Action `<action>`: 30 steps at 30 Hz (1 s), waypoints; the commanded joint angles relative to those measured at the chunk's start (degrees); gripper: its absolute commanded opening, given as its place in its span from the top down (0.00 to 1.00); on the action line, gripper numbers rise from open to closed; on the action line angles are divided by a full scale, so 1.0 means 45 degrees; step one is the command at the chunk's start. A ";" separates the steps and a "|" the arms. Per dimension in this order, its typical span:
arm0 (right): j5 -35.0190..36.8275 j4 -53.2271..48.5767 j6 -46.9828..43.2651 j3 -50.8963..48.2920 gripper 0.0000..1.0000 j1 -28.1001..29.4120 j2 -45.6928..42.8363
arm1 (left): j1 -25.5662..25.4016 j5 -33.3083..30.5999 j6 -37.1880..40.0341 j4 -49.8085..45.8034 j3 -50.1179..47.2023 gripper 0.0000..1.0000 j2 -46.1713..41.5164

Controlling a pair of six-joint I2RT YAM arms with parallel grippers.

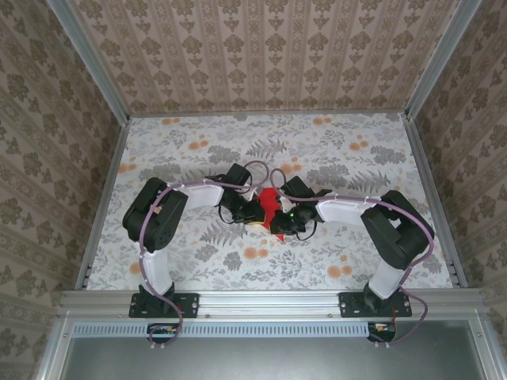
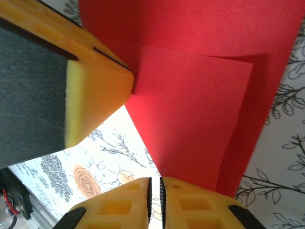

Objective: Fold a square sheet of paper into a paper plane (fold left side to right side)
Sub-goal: Third fold the triangle at the center of the table.

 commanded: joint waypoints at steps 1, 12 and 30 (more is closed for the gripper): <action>0.0423 -0.0901 -0.0062 0.0416 0.84 0.0078 0.0263 | -0.0091 -0.0542 -0.0001 -0.0355 0.0093 0.87 0.0521; 0.1142 -0.1961 -0.0297 0.0532 0.85 0.0085 0.0748 | -0.0095 -0.0503 0.0104 -0.0389 0.0265 0.85 0.0378; 0.1521 -0.2263 -0.0414 0.0316 1.00 0.0013 0.1468 | -0.0804 -0.0015 0.0187 0.0539 -0.0804 0.85 -0.1665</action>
